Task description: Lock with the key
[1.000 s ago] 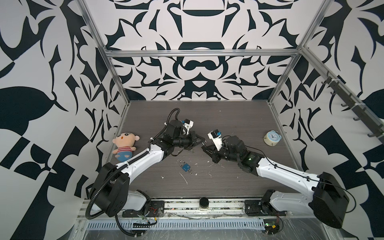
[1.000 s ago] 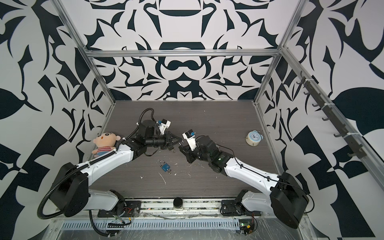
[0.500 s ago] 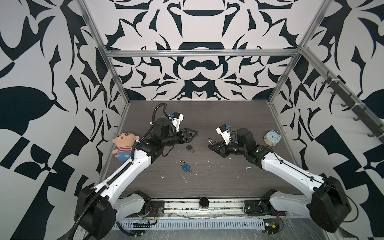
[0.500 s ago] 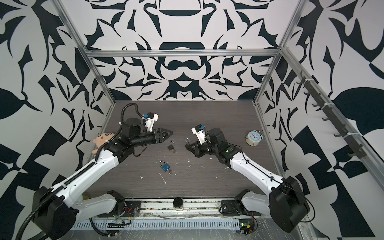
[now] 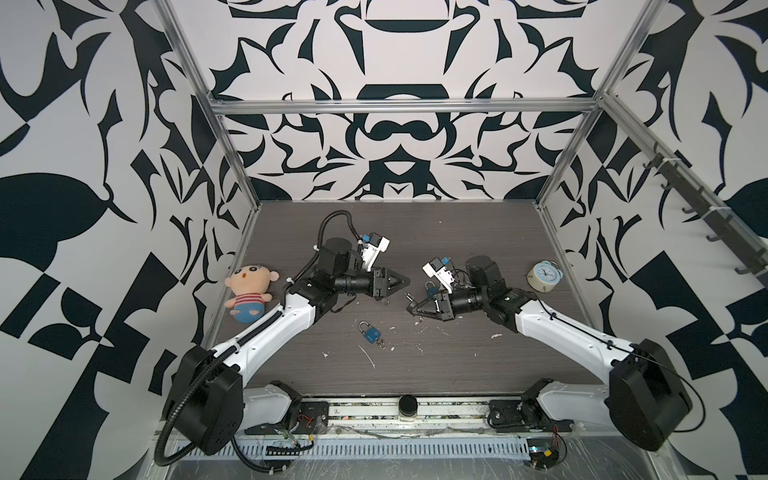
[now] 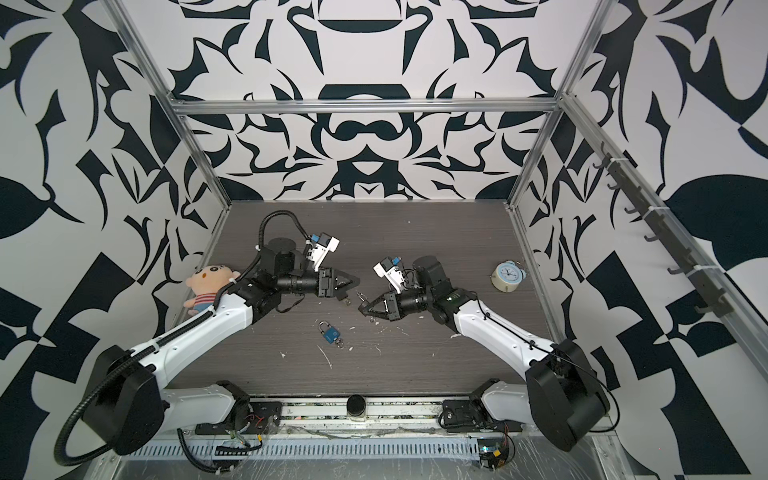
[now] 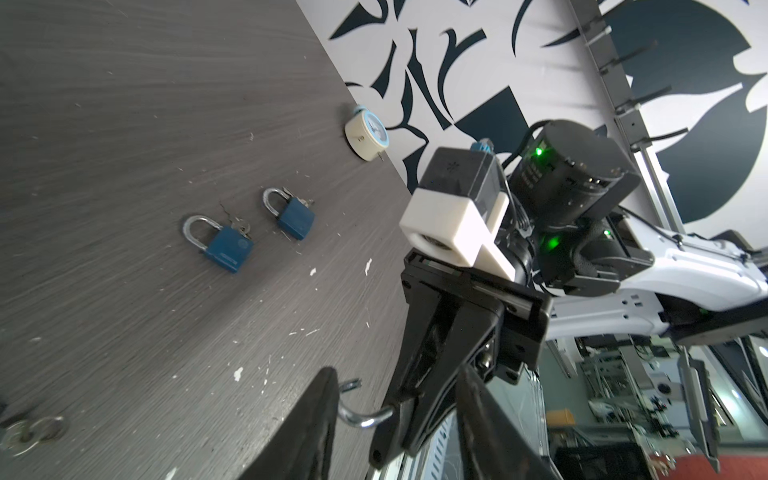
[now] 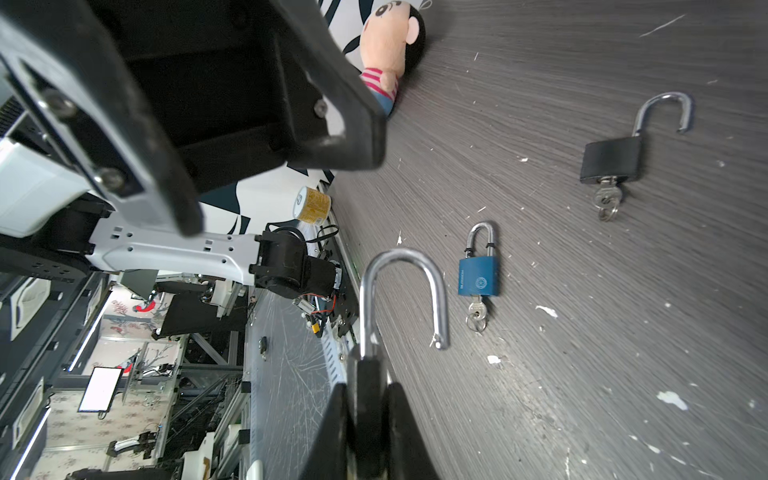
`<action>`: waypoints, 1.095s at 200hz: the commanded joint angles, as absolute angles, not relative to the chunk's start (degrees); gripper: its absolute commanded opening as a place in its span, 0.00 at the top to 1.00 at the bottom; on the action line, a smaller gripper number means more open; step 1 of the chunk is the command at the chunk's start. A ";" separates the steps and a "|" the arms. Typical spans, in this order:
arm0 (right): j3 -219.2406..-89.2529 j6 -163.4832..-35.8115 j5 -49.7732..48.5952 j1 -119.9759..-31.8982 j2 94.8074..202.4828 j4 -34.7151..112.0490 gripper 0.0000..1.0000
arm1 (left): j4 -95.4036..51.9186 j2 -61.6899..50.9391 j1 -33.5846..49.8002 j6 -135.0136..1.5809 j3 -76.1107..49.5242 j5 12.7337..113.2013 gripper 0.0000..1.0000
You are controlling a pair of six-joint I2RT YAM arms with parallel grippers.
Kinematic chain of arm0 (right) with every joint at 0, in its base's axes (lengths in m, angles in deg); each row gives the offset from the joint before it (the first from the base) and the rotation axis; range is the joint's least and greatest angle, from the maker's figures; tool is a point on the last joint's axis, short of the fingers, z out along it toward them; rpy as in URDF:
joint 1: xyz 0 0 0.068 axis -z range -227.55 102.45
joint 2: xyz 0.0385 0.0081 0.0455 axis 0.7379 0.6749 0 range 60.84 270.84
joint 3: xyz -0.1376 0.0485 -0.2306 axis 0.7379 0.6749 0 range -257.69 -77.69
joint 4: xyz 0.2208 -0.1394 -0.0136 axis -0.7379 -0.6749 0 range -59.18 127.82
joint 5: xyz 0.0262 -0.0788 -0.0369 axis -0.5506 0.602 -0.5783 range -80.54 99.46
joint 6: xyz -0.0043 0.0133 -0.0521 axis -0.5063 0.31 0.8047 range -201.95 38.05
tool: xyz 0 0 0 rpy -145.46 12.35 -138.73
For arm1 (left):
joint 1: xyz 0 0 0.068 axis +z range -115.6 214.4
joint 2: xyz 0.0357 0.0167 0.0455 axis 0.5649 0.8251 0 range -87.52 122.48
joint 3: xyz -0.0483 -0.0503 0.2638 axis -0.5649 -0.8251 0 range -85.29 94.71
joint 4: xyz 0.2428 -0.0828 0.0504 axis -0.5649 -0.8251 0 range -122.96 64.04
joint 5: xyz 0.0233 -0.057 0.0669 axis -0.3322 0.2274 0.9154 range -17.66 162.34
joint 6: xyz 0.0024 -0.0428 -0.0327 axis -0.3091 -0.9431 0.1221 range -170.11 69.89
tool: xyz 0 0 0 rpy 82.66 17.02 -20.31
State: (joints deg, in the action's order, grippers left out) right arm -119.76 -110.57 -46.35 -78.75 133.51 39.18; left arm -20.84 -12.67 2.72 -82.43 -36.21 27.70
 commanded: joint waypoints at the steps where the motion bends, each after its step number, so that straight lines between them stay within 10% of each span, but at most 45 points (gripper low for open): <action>1: -122.20 -111.81 -49.48 -78.80 132.01 42.30 1.00 | -19.24 -10.61 2.41 -80.63 -34.49 21.78 0.52; 219: -124.70 -113.86 -49.51 -78.40 134.27 43.10 1.00 | -26.40 -15.71 3.81 -76.39 -38.93 23.45 0.65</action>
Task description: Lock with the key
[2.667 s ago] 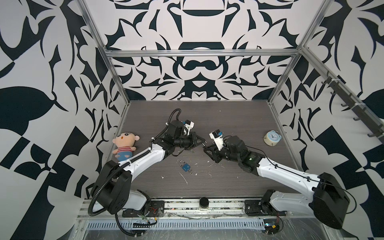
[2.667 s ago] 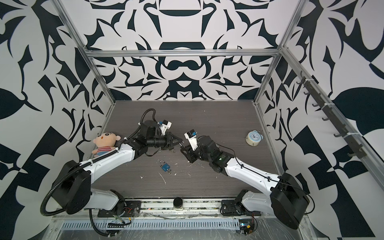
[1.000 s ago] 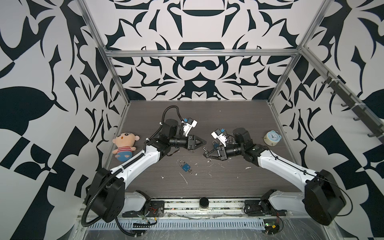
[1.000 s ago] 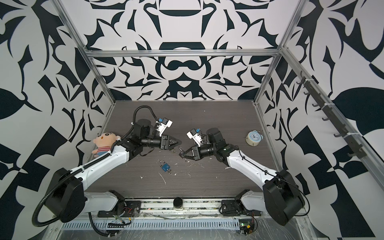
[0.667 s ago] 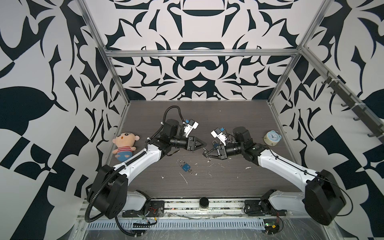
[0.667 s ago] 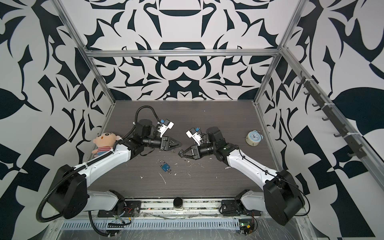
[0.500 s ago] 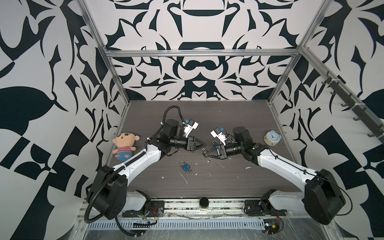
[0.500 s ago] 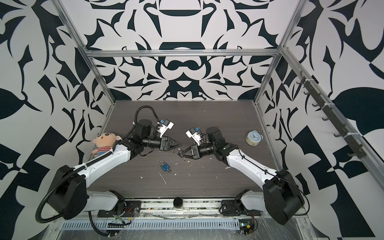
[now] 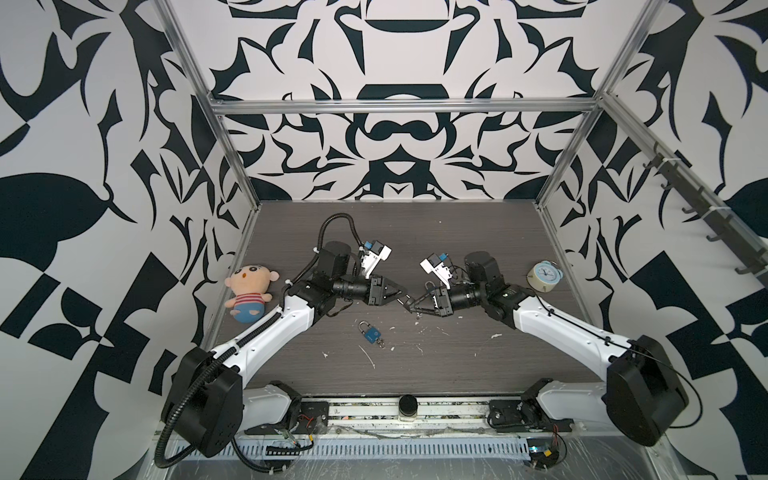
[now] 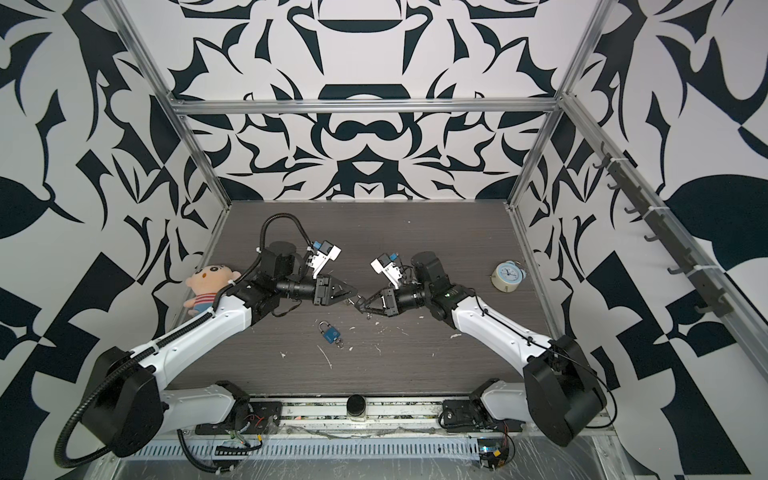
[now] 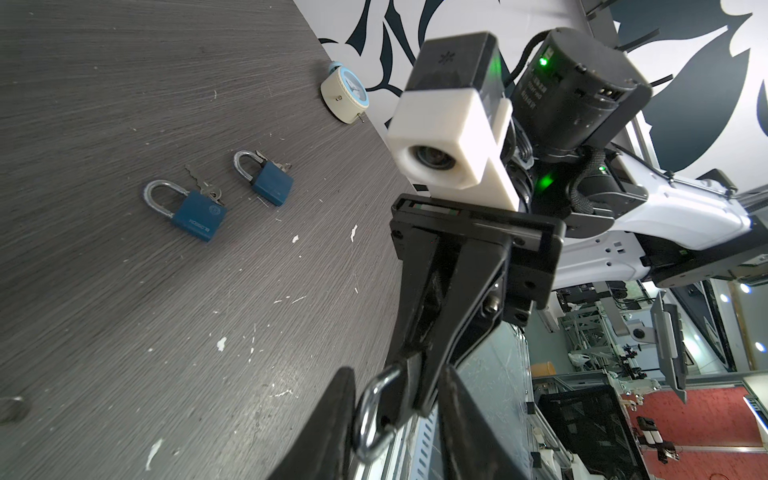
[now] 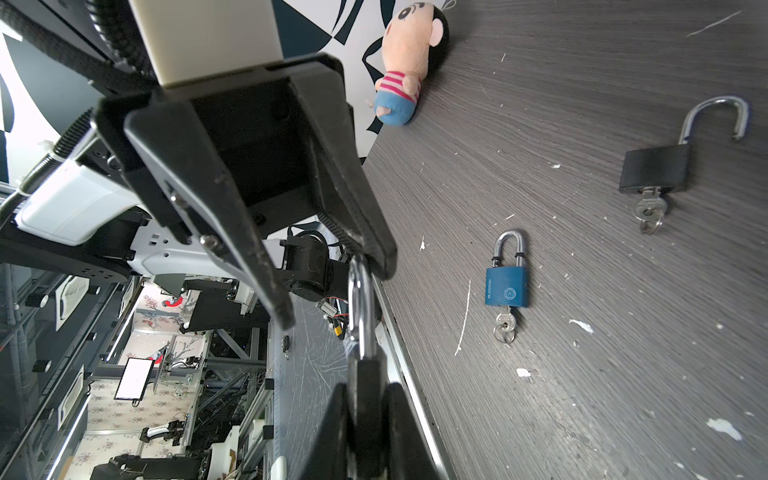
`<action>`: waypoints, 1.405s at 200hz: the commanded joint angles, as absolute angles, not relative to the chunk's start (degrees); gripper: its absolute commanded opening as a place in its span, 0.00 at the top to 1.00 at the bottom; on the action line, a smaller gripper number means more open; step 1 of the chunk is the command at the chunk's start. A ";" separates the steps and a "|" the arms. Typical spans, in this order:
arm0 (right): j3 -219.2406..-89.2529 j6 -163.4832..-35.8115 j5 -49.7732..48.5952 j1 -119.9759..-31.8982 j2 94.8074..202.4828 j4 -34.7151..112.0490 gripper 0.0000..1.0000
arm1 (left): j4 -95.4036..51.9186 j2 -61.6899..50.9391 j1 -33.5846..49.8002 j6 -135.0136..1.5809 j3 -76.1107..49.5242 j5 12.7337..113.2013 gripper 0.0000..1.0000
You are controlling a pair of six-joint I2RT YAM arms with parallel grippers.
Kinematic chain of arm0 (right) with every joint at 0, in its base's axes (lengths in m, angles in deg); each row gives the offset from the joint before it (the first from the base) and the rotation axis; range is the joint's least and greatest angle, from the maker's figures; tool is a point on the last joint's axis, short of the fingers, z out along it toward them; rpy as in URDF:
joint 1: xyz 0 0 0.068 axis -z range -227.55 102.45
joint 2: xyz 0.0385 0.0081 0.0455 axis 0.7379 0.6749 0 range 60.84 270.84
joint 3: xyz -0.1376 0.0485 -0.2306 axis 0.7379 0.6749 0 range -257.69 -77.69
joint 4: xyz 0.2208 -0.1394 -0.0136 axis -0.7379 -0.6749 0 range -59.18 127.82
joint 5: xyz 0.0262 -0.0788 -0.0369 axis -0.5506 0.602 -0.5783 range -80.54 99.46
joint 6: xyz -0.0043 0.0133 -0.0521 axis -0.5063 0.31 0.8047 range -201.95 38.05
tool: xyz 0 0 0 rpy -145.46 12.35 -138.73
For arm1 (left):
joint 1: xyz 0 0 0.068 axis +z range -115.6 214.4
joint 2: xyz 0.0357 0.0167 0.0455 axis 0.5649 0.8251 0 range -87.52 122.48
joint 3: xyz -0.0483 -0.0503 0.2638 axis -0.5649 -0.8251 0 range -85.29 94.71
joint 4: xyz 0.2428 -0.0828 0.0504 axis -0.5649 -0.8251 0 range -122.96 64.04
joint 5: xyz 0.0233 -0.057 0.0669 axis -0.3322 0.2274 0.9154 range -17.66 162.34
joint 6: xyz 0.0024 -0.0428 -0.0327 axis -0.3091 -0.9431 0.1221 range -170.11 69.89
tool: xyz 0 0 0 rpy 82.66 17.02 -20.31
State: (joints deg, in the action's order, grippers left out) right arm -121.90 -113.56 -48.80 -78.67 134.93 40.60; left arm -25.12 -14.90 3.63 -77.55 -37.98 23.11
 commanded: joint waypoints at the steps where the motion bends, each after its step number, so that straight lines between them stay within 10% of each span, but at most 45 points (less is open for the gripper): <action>1: -124.71 -113.90 -49.51 -78.40 134.30 43.09 1.00 | -26.36 -15.71 3.81 -76.39 -38.86 23.46 0.65; 159: -125.23 -114.01 -49.49 -78.23 134.09 42.99 1.00 | -27.28 -15.30 3.92 -76.24 -39.00 23.27 0.74; 219: -124.98 -116.20 -50.72 -78.18 133.70 45.22 1.00 | -27.54 -14.97 3.98 -75.95 -38.89 23.65 1.00; 281: -124.55 -122.71 -53.61 -78.22 131.80 50.72 1.00 | -25.54 -12.37 3.92 -76.50 -39.53 23.56 1.00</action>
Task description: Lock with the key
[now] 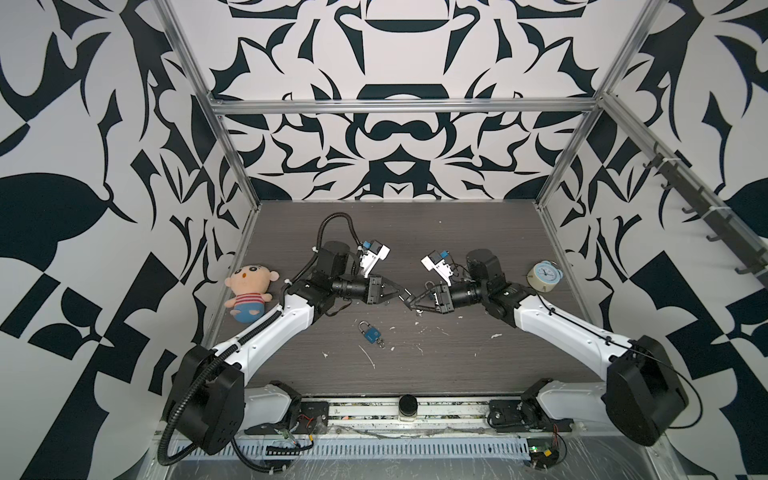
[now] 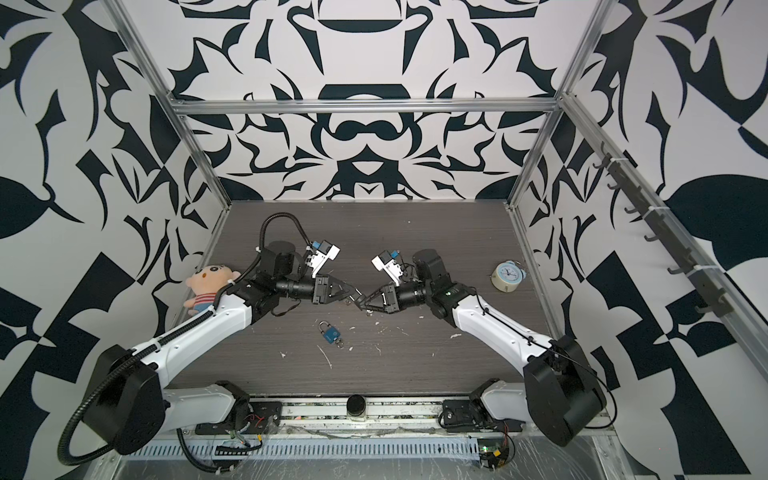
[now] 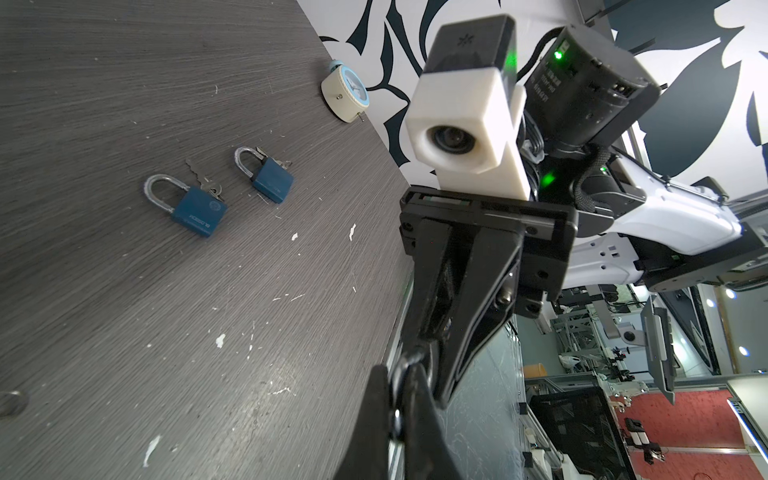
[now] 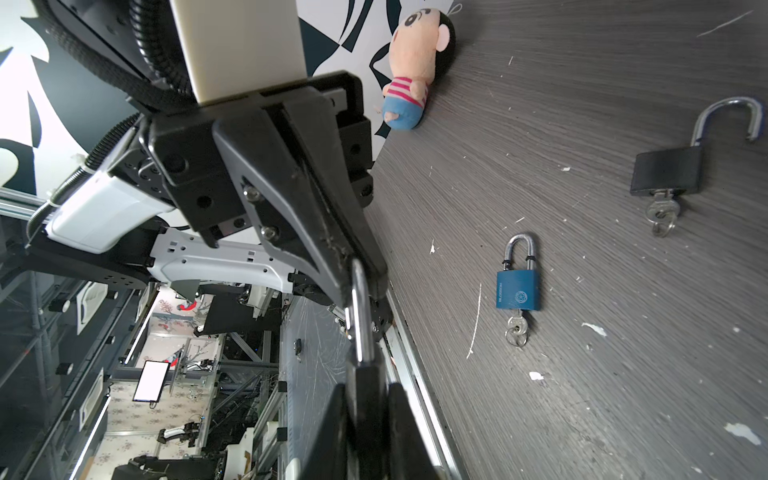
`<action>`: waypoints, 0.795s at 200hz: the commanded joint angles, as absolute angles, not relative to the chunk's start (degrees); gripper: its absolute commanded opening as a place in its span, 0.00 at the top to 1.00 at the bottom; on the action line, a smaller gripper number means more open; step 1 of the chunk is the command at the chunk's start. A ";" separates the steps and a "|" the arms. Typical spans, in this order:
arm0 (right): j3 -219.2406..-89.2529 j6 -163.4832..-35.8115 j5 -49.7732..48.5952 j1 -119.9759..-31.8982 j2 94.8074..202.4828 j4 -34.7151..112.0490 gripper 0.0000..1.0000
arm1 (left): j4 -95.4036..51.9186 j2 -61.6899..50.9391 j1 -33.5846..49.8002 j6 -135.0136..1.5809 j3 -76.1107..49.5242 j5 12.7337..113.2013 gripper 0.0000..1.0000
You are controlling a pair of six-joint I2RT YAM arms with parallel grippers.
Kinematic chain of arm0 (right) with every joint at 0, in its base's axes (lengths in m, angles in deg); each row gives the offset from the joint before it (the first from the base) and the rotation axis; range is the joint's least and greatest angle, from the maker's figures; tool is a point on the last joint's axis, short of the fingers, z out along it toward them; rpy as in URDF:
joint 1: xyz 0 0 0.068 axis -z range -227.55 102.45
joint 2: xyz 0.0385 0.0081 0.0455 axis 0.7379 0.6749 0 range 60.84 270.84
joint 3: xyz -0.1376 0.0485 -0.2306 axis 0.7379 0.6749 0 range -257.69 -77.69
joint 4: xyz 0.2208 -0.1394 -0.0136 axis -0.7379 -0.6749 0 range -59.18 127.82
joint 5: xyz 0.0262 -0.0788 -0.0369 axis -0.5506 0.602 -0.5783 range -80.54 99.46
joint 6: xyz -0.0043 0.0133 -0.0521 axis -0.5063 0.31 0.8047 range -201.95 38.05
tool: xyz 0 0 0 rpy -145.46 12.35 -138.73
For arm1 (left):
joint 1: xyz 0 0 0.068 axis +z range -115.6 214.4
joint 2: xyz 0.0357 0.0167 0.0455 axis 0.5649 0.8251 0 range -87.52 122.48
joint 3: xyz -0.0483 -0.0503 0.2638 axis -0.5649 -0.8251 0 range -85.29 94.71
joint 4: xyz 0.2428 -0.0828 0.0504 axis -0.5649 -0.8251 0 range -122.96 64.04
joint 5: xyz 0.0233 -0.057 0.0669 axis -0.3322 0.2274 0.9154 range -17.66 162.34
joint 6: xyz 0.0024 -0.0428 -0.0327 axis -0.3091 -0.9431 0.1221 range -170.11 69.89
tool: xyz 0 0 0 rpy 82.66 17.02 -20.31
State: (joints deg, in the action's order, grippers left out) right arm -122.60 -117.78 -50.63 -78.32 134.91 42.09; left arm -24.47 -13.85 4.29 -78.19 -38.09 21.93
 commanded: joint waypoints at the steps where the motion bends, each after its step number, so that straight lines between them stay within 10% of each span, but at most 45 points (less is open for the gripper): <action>1: -124.54 -122.76 -53.63 -78.18 131.74 50.73 1.00 | -25.53 -12.37 3.91 -76.49 -39.52 23.56 1.00; 159: -123.83 -130.36 -53.54 -78.16 131.32 59.17 1.00 | -20.68 -11.75 3.79 -78.70 -42.62 23.30 1.00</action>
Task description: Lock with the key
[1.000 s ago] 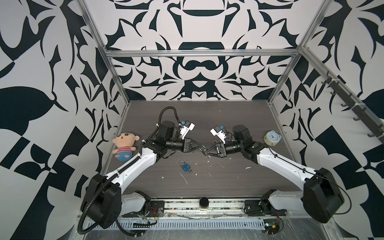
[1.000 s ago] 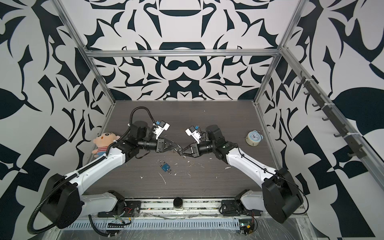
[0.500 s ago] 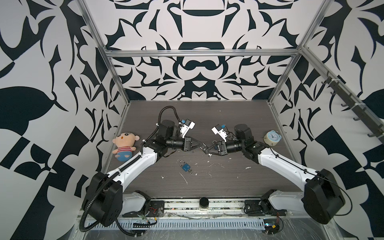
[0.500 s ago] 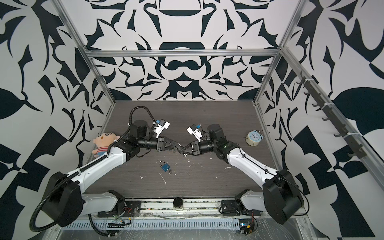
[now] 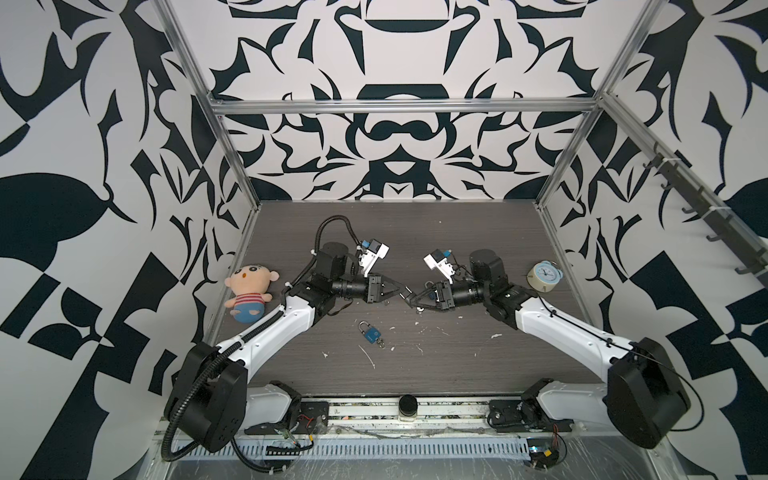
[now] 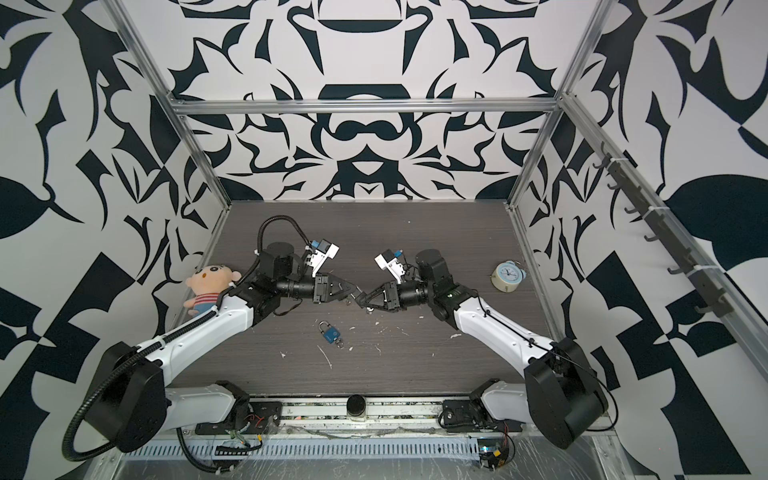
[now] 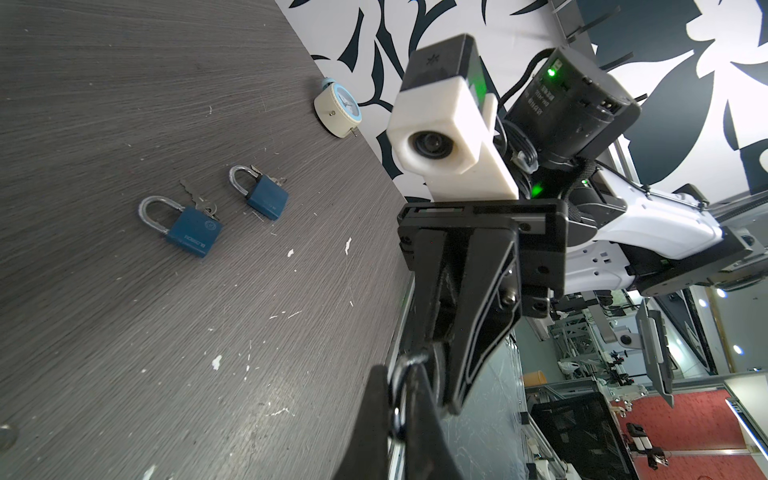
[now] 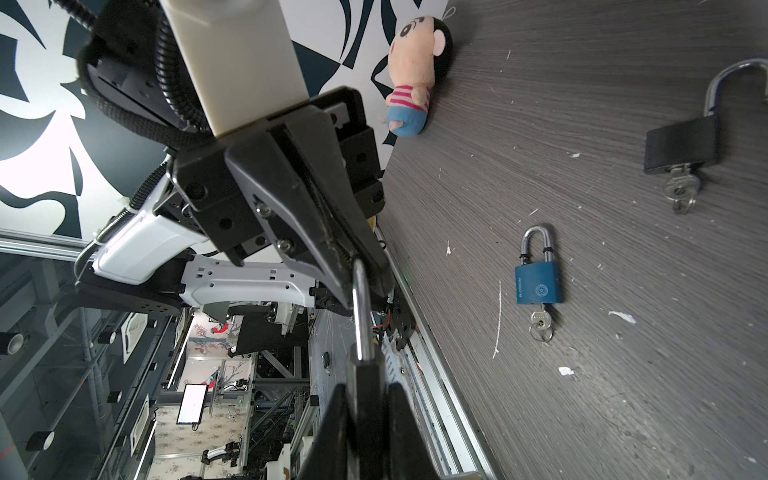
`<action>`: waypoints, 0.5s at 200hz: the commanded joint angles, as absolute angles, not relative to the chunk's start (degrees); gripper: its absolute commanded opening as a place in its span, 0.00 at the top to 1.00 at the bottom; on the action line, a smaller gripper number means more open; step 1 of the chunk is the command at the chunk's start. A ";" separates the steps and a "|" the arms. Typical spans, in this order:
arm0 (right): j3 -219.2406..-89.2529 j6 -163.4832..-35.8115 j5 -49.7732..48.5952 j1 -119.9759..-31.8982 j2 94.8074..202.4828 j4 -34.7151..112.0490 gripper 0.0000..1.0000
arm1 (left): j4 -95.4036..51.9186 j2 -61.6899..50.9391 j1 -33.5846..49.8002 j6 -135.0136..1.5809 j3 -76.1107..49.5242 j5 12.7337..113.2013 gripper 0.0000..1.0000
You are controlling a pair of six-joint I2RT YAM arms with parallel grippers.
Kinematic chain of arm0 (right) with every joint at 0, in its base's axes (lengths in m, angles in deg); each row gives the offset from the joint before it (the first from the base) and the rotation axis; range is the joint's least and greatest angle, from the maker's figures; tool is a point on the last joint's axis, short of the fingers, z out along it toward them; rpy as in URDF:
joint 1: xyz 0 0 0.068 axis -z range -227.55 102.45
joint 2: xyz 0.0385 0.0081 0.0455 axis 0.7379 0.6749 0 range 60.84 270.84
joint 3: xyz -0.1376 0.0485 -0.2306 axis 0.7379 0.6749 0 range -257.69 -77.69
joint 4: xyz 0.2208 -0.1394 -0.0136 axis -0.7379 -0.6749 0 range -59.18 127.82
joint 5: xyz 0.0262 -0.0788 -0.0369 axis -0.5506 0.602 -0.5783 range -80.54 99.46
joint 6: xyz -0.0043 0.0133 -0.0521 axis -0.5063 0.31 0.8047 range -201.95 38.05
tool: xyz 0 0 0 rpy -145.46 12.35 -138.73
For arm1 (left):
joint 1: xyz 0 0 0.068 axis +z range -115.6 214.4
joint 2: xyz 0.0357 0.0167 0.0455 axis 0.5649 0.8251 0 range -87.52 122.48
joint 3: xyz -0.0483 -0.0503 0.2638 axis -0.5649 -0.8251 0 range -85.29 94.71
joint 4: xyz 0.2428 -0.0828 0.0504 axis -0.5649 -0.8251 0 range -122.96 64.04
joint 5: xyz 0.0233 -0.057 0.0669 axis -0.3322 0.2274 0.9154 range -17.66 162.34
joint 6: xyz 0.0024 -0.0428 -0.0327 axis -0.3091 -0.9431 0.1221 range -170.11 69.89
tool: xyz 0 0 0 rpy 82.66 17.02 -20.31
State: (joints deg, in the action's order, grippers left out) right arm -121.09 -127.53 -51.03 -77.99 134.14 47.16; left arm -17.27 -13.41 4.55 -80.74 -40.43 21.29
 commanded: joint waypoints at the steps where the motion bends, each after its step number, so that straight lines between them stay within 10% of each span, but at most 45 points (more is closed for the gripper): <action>1: -123.83 -130.37 -53.50 -78.15 131.32 59.17 1.00 | -20.69 -11.75 3.80 -78.69 -42.60 23.30 1.00; 100: -124.78 -132.67 -53.20 -78.01 132.39 62.51 1.00 | -19.15 -11.94 2.77 -79.95 -43.77 22.68 1.00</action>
State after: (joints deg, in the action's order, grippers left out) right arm -121.09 -130.18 -51.20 -77.88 134.14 48.69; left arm -15.44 -13.41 4.70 -81.18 -40.91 21.29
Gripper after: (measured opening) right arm 0.143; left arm 0.074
